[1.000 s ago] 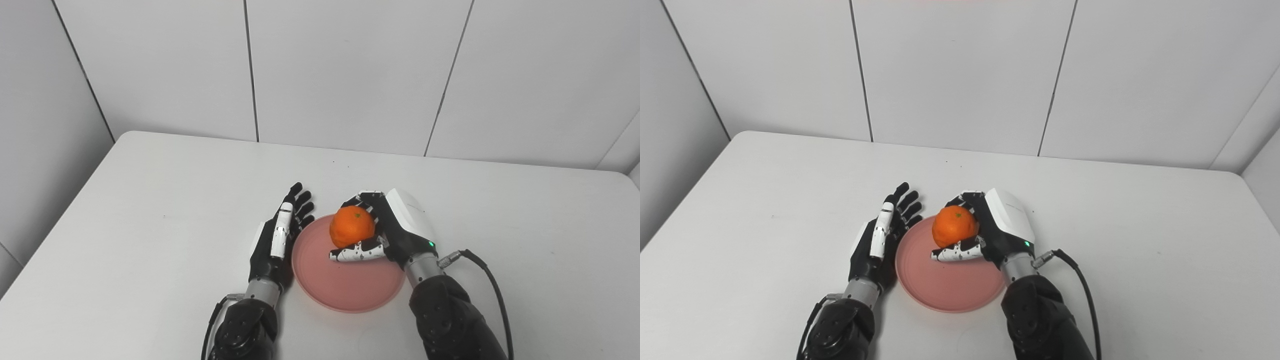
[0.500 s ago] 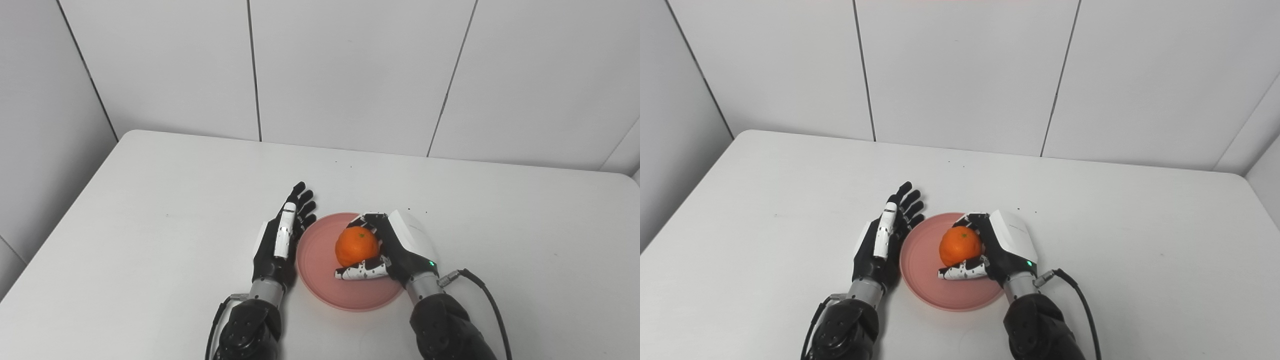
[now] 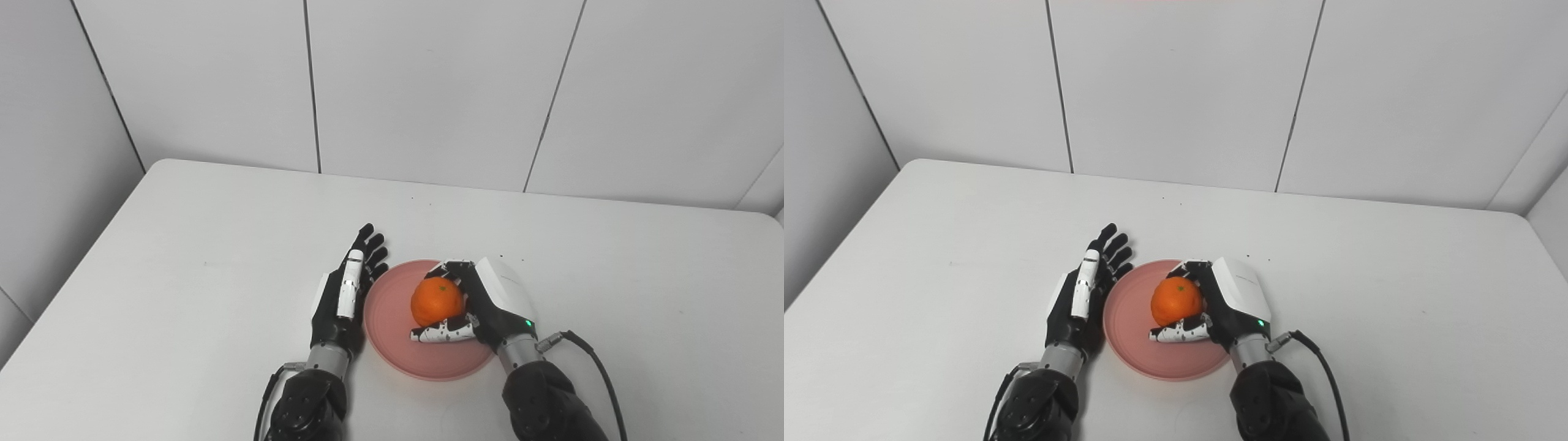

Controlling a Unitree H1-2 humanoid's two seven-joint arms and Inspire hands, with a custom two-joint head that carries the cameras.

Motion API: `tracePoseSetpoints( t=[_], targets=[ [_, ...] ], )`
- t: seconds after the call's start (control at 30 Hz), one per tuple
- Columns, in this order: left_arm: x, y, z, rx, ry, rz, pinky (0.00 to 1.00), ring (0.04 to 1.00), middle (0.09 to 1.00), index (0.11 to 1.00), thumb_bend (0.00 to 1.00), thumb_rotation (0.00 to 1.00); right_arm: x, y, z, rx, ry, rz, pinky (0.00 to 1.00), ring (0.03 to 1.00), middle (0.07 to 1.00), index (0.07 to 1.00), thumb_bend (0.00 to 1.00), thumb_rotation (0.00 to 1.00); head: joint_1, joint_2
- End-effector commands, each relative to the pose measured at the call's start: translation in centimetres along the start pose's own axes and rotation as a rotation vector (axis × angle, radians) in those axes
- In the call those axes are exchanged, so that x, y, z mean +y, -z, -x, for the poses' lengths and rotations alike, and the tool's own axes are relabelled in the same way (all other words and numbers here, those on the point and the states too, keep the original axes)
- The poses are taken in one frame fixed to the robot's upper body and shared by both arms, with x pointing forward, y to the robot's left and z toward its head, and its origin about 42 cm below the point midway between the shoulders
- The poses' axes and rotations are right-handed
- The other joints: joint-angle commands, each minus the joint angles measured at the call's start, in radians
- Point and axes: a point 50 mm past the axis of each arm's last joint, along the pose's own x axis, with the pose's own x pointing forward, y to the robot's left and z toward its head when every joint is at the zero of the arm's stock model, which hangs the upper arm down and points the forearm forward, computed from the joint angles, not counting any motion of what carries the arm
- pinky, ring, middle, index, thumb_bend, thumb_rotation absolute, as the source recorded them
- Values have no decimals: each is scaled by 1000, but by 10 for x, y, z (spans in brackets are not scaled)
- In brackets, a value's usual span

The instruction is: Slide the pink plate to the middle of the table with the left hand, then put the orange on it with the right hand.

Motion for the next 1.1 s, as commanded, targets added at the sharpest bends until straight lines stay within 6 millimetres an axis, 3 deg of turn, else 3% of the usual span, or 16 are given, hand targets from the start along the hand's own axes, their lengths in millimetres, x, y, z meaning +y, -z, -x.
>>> tracePoseSetpoints(
  t=[0.0,0.1,0.13,0.2,0.53,0.8,0.97,1.07],
  targets=[
    [0,14,8,64,-32,19,914,927,931,921,396,1000,-8,-8,-2,-59,22,12,314,407,501,489,518,136,1,0],
    [0,14,7,68,-33,20,917,929,932,920,396,1000,-9,-9,0,-77,-1,33,349,453,548,491,521,143,1,1],
    [0,14,7,68,-32,20,920,931,934,922,398,1000,-10,-10,0,-85,-11,45,377,489,580,525,580,153,0,2],
    [0,14,7,68,-32,19,920,930,933,921,403,1000,-10,-11,1,-91,-31,64,452,569,645,657,793,195,0,3],
    [2,14,7,67,-32,11,919,926,929,914,400,1000,-18,-14,4,-93,-128,87,676,775,822,834,977,308,-6,2],
    [4,13,8,59,-31,8,907,921,927,917,384,1000,-31,-14,6,-118,-130,79,828,900,922,943,1000,453,-22,-2],
    [6,13,9,64,-26,9,915,923,930,920,385,1000,-46,-18,8,-144,-81,61,854,937,957,985,1000,526,-30,-9],
    [7,13,10,68,-29,13,921,933,935,921,392,1000,-58,-21,12,-208,1,-36,844,934,977,988,1000,547,-34,-15]
  ],
)
